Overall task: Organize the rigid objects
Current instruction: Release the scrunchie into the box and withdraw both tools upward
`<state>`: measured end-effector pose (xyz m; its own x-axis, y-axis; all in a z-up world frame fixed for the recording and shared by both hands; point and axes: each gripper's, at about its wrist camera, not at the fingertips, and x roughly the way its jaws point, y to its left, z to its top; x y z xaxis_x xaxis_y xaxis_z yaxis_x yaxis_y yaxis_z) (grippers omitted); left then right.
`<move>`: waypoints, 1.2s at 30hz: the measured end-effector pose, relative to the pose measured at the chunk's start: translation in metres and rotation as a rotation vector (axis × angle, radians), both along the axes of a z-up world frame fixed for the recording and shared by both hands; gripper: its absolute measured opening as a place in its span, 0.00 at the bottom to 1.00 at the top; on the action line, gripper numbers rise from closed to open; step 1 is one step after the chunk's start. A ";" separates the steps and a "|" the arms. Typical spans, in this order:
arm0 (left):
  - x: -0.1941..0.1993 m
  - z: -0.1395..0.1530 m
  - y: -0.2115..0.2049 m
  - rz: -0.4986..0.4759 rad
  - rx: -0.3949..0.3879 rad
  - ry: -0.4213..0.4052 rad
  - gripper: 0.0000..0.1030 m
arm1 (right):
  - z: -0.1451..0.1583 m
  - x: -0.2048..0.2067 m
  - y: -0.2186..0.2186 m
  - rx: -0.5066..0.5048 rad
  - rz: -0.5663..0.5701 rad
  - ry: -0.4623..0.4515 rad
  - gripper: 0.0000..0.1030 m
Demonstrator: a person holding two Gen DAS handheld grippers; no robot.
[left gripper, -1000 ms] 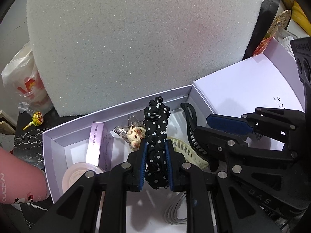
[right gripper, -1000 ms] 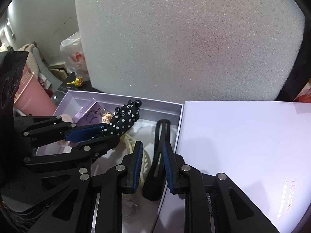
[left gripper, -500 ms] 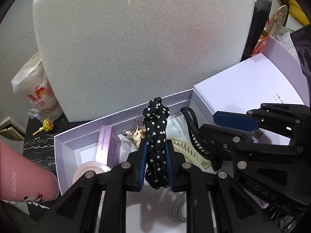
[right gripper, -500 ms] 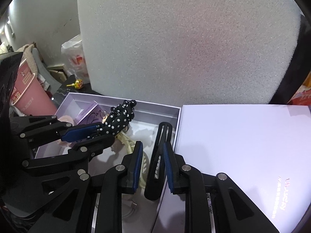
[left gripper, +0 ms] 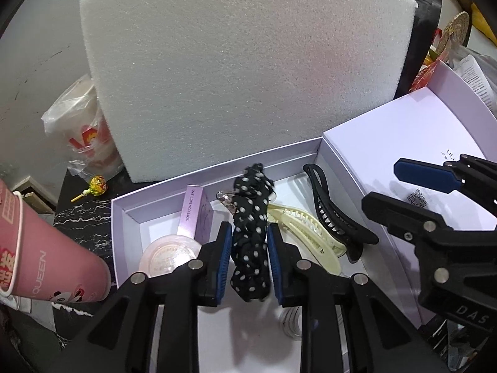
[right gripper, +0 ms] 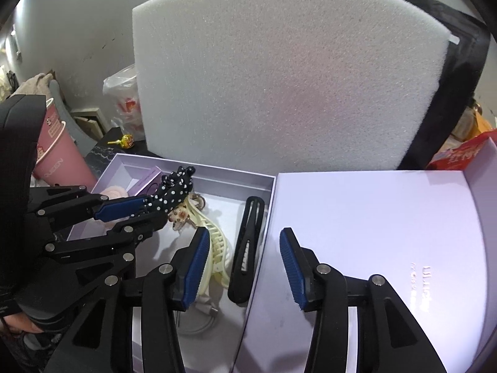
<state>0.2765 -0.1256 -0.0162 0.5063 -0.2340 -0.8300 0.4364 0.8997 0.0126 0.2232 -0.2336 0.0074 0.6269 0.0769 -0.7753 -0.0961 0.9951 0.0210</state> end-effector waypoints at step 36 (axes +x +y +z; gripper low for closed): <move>-0.098 0.100 0.042 0.055 -0.044 -0.248 0.88 | 0.083 -0.113 0.004 -0.038 -0.009 -0.219 0.72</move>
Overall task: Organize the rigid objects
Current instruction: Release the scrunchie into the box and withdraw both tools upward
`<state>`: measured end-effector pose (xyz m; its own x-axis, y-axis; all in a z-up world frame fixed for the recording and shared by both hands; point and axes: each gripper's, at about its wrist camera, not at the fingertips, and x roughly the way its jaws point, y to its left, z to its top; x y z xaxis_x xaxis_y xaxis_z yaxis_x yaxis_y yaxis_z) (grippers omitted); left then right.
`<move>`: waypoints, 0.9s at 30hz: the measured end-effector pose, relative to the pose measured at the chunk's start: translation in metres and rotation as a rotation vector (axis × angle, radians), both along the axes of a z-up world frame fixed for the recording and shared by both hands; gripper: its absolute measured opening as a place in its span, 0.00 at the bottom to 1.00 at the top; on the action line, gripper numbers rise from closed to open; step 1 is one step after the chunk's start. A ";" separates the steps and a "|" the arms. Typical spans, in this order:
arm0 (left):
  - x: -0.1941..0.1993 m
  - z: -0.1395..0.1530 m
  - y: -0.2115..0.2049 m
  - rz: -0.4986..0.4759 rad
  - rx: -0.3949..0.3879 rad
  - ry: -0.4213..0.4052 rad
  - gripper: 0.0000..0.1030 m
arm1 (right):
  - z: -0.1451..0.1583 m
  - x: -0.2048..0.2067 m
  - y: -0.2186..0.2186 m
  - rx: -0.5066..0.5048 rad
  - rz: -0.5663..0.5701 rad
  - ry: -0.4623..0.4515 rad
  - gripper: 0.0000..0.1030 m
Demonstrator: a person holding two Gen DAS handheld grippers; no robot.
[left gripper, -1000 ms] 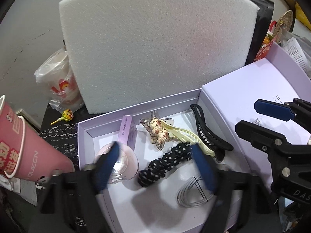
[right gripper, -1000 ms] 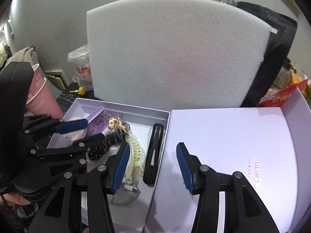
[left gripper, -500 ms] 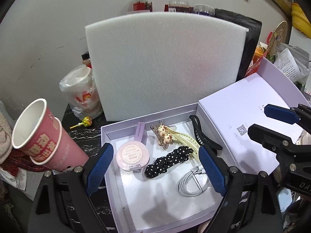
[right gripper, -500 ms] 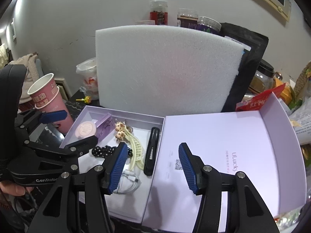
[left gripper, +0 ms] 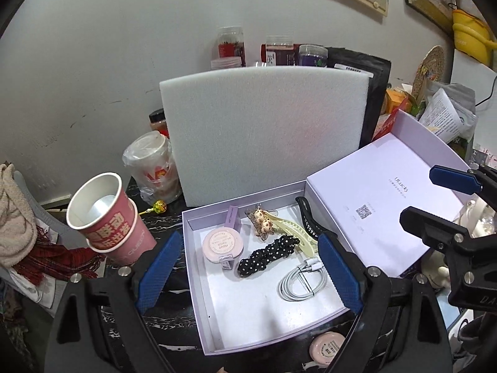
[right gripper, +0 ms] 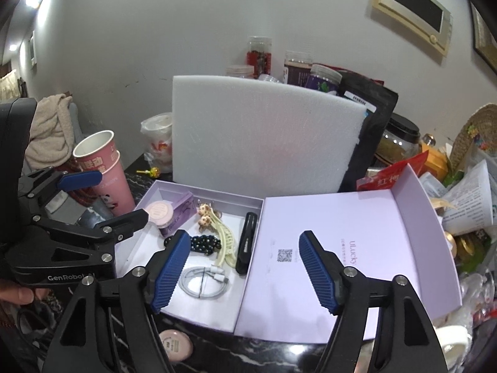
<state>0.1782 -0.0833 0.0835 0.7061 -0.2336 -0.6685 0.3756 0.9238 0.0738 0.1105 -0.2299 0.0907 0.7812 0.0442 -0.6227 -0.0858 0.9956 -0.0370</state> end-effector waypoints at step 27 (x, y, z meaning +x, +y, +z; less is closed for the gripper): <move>-0.099 0.025 0.010 -0.081 -0.007 -0.107 0.88 | 0.017 -0.104 0.014 -0.051 0.038 -0.122 0.75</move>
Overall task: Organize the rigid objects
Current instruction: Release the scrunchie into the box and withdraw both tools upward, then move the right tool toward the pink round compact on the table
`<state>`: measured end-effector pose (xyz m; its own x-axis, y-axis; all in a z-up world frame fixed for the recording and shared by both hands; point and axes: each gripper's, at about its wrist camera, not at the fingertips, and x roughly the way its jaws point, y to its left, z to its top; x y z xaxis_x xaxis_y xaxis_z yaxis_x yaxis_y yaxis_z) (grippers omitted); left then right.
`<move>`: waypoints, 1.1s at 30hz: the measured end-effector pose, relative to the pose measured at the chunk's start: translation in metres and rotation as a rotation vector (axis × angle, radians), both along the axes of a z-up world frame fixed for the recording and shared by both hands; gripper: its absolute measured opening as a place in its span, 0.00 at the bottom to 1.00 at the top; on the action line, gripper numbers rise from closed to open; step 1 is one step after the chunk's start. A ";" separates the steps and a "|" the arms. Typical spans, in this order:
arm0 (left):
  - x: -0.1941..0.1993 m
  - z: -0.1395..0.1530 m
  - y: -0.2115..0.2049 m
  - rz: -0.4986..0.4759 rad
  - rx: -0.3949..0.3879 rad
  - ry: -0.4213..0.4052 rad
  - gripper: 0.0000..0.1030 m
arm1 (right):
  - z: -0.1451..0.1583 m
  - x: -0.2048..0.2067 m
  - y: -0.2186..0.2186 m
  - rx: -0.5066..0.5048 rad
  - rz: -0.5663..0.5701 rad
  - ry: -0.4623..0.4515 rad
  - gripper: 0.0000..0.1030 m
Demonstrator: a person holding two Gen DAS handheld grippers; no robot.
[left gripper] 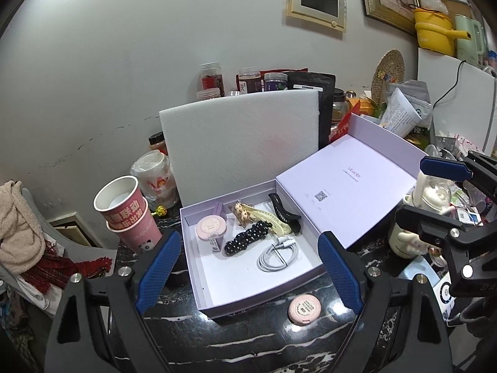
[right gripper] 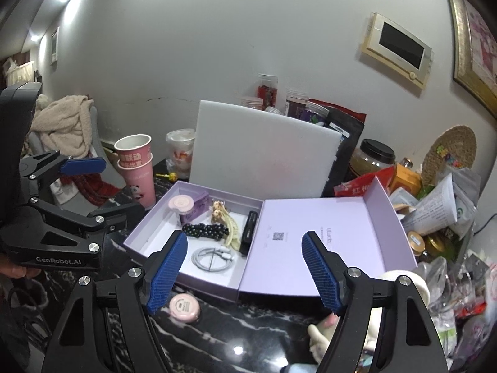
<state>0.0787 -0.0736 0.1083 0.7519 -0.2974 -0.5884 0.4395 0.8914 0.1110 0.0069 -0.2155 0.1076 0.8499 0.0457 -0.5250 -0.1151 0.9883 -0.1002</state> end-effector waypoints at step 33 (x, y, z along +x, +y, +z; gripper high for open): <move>-0.033 -0.078 0.000 -0.047 0.011 0.197 0.88 | -0.085 -0.035 0.003 0.060 0.046 0.118 0.75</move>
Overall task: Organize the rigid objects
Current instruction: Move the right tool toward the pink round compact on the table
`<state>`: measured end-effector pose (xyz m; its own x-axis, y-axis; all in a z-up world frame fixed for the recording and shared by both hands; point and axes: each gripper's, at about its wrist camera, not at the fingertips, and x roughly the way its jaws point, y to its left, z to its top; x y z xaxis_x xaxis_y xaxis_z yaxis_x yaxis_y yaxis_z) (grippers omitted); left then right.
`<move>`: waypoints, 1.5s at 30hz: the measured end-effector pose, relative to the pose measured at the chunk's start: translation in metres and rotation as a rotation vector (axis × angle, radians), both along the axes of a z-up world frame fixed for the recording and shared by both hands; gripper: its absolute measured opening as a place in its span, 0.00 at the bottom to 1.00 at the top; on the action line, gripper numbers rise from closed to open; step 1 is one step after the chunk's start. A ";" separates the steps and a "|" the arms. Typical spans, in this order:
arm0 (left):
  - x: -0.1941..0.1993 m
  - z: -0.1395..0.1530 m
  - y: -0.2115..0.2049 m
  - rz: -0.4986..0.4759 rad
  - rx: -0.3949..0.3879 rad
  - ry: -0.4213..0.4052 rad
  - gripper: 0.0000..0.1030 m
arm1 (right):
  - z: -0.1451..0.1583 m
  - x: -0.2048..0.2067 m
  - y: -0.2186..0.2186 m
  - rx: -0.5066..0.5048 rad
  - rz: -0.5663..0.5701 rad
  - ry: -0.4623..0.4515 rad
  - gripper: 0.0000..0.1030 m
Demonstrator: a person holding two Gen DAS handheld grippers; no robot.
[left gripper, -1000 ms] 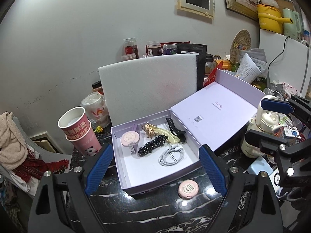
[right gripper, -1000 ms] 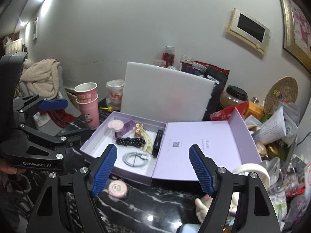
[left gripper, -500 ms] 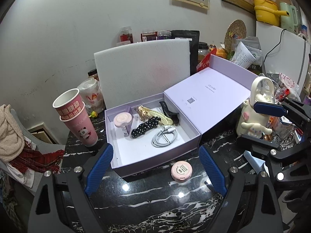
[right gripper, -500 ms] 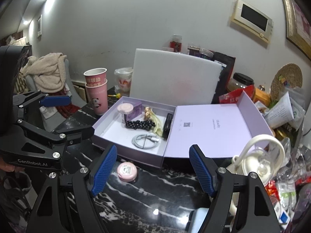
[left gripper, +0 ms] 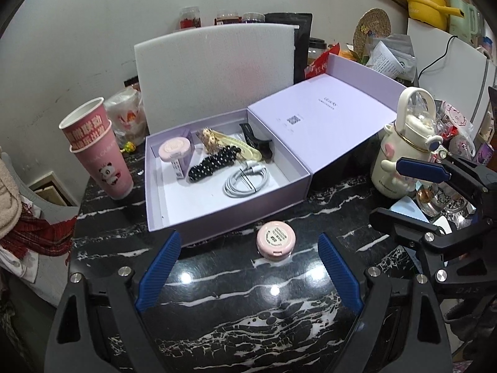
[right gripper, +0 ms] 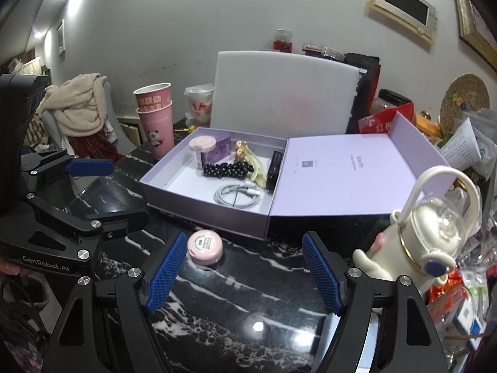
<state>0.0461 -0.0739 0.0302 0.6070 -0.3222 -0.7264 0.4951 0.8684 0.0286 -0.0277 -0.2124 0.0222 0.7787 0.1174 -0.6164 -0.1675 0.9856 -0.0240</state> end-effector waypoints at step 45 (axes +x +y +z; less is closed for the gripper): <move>0.051 -0.096 -0.002 -0.181 0.035 0.190 0.78 | -0.098 0.076 0.015 0.033 0.153 0.278 0.62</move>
<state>0.0976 -0.0760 -0.0661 0.3931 -0.3857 -0.8347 0.6416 0.7653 -0.0514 0.0482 -0.1978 -0.0763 0.5528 0.2440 -0.7968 -0.3097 0.9478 0.0754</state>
